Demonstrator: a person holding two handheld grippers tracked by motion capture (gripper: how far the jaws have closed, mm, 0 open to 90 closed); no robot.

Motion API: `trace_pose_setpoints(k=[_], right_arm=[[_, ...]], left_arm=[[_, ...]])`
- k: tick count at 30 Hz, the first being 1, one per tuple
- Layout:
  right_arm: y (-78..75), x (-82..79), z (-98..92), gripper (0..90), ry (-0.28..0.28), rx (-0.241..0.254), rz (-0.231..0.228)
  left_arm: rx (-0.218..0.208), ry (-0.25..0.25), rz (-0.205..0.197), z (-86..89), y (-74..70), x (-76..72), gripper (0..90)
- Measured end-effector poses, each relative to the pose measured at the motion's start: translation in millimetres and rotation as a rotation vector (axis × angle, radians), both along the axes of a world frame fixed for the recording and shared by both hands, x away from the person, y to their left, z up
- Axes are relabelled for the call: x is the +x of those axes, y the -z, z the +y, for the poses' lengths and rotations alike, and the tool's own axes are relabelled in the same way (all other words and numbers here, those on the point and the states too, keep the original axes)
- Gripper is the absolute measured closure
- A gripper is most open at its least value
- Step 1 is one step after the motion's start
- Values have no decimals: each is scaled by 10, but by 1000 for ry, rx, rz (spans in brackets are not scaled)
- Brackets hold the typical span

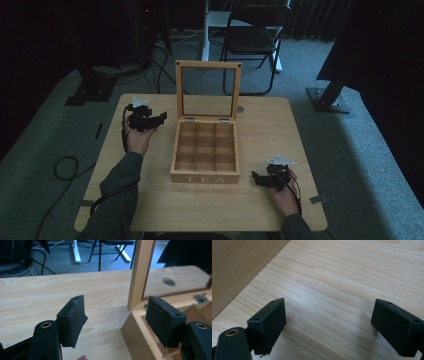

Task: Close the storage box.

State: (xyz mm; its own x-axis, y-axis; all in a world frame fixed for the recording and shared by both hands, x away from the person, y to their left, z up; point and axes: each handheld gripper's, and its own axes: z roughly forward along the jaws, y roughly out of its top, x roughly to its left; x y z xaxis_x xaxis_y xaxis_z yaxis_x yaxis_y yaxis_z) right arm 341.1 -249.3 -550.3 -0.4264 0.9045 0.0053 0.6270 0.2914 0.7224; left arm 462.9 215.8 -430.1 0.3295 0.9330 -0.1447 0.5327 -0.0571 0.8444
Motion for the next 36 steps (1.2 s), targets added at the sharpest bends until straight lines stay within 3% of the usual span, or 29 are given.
trace_pose_setpoints(k=[11,26,32,36], right_arm=[[0,0,-1,122,0,-1,0],[0,-2,1,122,2,-1,0],[0,-2,1,122,3,-1,0],[0,-2,1,122,2,-1,0]], left_arm=[[18,8,-20,-144,-86,120,306],[88,51,-41,-339,-183,287,302],[69,31,-42,-440,-204,384,302],[94,59,-35,-529,-186,474,300]])
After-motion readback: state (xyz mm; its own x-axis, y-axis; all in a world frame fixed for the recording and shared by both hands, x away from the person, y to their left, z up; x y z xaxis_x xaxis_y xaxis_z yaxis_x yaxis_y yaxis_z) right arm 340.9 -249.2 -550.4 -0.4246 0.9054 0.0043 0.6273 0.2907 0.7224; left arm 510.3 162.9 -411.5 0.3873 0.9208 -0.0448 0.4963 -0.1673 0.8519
